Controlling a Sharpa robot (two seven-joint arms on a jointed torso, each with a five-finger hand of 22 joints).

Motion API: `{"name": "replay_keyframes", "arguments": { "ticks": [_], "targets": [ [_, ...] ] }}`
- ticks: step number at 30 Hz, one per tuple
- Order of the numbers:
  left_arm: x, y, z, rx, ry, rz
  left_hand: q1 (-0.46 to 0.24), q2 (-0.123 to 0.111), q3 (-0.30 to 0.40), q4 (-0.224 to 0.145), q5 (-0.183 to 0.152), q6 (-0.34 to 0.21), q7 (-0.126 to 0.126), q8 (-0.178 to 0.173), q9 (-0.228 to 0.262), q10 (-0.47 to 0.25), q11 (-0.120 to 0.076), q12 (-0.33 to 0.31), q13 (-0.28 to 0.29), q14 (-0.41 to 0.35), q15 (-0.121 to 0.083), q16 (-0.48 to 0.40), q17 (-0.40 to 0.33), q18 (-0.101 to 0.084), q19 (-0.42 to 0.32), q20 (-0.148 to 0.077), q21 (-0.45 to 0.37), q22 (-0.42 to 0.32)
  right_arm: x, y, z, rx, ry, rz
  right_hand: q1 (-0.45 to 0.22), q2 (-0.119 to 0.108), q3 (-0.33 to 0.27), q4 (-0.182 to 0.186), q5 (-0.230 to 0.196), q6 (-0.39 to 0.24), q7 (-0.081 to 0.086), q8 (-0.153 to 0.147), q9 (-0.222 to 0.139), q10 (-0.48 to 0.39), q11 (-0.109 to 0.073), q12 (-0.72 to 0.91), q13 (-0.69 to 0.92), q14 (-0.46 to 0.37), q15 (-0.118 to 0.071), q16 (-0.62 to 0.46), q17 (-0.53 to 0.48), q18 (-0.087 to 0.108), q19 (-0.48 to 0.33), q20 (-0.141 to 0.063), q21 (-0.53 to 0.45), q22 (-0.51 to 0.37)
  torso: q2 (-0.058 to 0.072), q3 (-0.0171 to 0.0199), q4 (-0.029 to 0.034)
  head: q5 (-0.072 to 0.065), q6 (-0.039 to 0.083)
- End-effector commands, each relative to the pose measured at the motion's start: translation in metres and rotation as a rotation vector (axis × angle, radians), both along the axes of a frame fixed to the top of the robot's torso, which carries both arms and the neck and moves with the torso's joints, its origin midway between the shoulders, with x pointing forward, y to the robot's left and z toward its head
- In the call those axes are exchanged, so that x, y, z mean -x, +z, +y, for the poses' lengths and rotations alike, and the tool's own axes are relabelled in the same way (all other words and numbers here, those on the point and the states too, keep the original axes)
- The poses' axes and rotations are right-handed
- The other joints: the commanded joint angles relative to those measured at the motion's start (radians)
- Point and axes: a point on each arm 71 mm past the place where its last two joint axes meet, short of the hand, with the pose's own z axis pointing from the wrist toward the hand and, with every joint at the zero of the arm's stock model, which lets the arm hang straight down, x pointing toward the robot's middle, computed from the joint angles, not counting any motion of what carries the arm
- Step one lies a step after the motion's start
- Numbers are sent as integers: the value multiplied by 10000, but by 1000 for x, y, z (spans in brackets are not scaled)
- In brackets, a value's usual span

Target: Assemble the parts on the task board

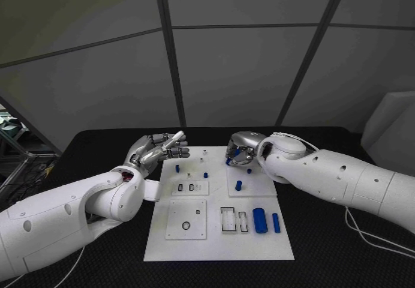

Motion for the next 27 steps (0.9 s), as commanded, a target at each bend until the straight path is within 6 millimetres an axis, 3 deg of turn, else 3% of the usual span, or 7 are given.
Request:
{"name": "replay_keyframes", "arguments": {
  "ticks": [1,11,19,27],
  "targets": [
    [0,2,-1,15,-163,-74,-29,103,-2,-39,-29,84,151,-16,-13,52,14,-48,0,-1,21,-29,8,-118,49,-7,49,-11,-1,0,1,245,27,201,-53,50,45,-1,36,-44,-27,-16,-3,79,-5,-31,13,180,77,44,29,-170,88,-16,66,31,13,3,1,8,-25],
    [0,2,-1,19,-194,-56,-36,105,-9,-39,-31,81,151,-24,-16,49,16,-58,-2,-8,23,-42,7,-119,55,-6,51,-12,-4,-3,4,451,23,395,-53,205,323,-11,54,46,-62,8,12,216,-37,-27,12,146,58,397,318,-216,187,-21,250,325,10,8,2,30,-87],
    [0,2,0,12,-198,-50,-40,107,-14,-41,-32,78,150,-30,-18,44,18,-67,-4,-13,25,-51,6,-120,59,-6,53,-14,-5,-3,5,498,17,313,139,387,980,-39,-168,302,-123,44,43,561,-121,-7,33,111,-9,688,544,-284,346,-70,467,719,25,12,3,28,-110],
    [0,3,0,13,-215,-42,-40,107,-14,-41,-32,78,150,-30,-18,44,18,-67,-4,-13,25,-51,6,-120,59,-6,53,-14,-4,5,8,-86,124,-541,183,373,1378,-33,-202,569,-199,90,87,924,-226,9,69,98,-94,873,689,-355,529,-146,657,1098,13,16,-9,62,-121]
  ]
}}
